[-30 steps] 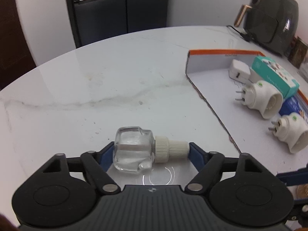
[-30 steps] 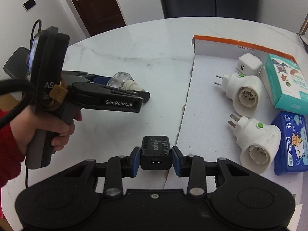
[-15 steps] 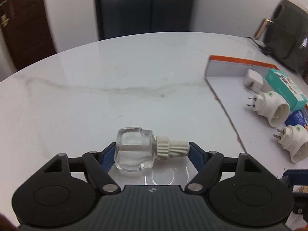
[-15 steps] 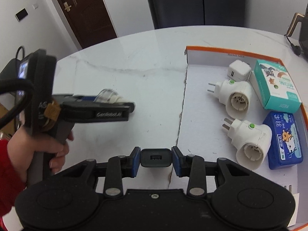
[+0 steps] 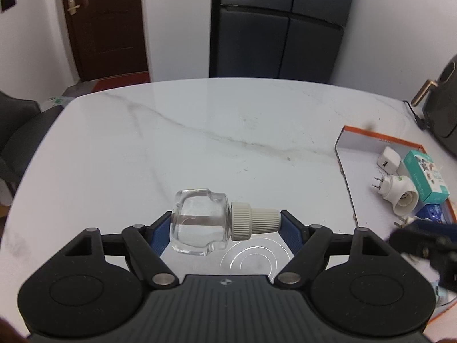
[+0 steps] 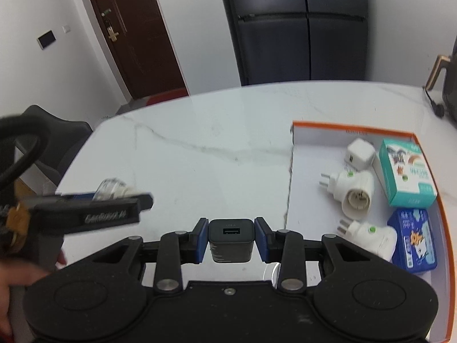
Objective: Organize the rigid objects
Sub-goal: 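Carry the glass bottle and black plug over the orange-rimmed box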
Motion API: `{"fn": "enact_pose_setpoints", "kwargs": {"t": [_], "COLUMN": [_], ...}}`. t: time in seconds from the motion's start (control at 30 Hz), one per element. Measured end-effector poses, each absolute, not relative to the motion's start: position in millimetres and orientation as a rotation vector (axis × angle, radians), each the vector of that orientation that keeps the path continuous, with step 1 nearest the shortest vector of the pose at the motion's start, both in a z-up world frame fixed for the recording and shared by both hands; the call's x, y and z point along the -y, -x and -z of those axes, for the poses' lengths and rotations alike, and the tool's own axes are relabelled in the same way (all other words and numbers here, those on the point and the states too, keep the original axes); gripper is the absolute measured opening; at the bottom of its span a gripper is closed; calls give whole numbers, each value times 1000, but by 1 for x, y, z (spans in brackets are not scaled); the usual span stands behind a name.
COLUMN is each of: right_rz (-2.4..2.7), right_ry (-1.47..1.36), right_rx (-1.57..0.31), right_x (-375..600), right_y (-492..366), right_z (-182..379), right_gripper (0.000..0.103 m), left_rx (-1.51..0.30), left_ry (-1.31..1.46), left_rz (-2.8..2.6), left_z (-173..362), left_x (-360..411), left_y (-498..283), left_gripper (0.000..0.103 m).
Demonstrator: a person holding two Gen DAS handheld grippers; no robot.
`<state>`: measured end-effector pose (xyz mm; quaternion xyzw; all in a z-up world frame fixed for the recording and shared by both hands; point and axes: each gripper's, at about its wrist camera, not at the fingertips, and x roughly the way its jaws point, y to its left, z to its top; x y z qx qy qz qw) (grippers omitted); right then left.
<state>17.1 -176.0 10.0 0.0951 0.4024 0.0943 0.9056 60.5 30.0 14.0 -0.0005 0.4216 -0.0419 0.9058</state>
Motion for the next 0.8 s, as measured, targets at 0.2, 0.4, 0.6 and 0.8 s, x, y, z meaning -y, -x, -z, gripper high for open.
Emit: {"fn": "enact_pose_setpoints", "kwargs": {"t": [0.2,0.4,0.6,0.8], "right_rz": [-205,-199,-175,-133], "right_ry": [-188,-191,-200,-219], "right_rx": [-775,-734,-697,-671], "right_x": [177,186,202,223], "right_y": [-8,1,13,25], "right_z": [-31,-46,-56,-62], "right_gripper": [43,43,43,43], "left_rx": [-852,-818,-796,-782], "left_ry": [28,33,15,-2], "left_rz": [55,65,94,138], "left_z": [-31,-43,-50,-55], "left_x": [-32,-19,5,28], "left_y": [-38,-29,-27,-25], "left_gripper": [79,79,79,79]}}
